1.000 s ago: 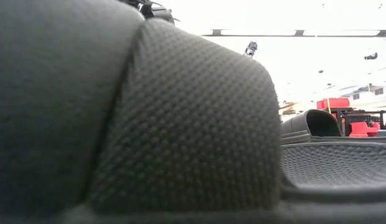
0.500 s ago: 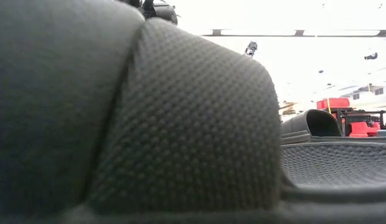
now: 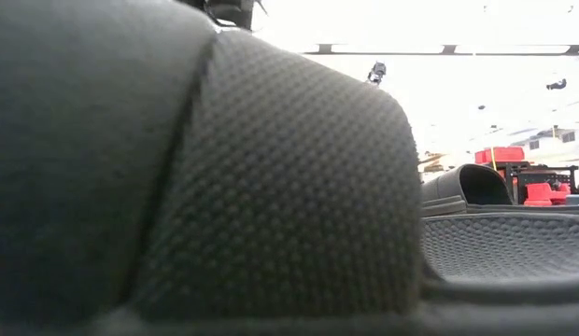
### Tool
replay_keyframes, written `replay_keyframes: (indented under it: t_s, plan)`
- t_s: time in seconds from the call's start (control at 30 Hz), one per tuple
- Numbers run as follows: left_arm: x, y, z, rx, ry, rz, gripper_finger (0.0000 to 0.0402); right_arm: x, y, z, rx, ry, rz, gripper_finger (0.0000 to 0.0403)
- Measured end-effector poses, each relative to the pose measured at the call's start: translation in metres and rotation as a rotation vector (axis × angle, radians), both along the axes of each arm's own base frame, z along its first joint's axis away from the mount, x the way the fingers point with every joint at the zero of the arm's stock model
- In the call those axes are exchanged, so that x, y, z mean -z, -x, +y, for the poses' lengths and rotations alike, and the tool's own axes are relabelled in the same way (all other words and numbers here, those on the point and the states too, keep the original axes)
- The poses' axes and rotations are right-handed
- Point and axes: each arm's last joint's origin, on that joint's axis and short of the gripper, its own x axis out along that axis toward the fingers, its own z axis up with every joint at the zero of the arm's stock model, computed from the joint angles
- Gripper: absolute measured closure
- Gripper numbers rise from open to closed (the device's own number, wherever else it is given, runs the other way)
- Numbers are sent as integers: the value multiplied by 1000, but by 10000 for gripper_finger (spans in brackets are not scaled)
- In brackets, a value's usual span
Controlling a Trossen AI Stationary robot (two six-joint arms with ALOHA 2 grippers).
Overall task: Pick and place slides into the shelf
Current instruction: Put the black slide on the shelf
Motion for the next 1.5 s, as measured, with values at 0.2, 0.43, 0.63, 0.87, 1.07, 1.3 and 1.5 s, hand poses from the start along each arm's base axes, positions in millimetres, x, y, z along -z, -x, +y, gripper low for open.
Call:
replay_keyframes:
  t_s: [0.2, 0.43, 0.63, 0.87, 1.07, 1.3, 1.5]
  plan:
    - [-11, 11, -67, -19, 205, -75, 224, 64, -10, 10, 61, 46, 160, 294]
    - [-12, 25, -153, 54, 211, -160, 232, 126, 0, 32, 123, 57, 232, 294]
    - [-7, 33, -207, 91, 270, -292, 230, 148, 17, 62, 79, -6, 273, 294]
    - [-3, 22, -238, 449, 240, -395, 234, 155, 29, 102, -55, -146, 276, 294]
    - [8, -4, -247, 319, 235, -594, 245, 155, 28, 125, -212, -175, 217, 294]
    - [30, -14, -261, 465, 289, -470, 264, 153, 18, 134, -370, -144, 196, 294]
    - [56, -22, -294, 844, 317, -383, 271, 153, 19, 134, -434, -99, 246, 294]
